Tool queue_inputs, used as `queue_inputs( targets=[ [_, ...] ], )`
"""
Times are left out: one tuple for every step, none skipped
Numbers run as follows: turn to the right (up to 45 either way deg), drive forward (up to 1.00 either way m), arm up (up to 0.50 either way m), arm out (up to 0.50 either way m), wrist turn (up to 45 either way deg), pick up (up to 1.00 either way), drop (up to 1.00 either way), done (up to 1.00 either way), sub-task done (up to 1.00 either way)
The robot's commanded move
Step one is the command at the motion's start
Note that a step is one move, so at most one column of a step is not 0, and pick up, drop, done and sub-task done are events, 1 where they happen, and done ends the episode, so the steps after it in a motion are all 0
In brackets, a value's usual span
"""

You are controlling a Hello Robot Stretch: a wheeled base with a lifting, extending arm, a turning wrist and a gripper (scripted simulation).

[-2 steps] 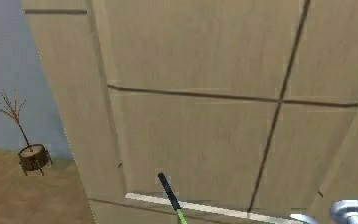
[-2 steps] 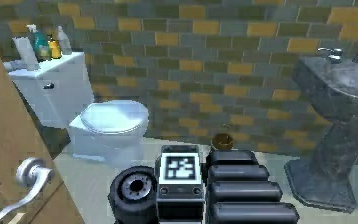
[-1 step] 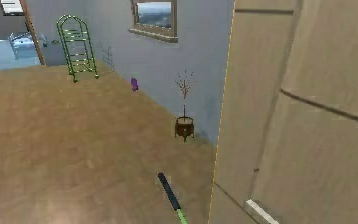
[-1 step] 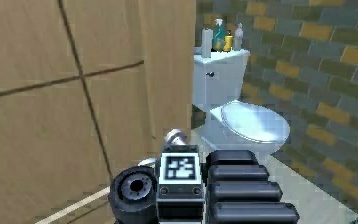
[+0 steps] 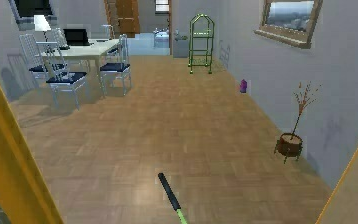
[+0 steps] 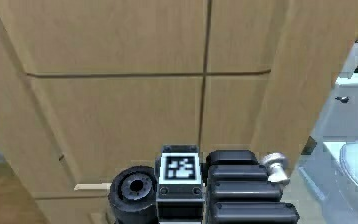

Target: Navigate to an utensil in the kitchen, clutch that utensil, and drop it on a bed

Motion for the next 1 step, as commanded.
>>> queue_inputs(
  targets=[
    [0.0,0.65,0.0,0.0,0.0,0.0,0.0,0.0,0.0]
  ],
)
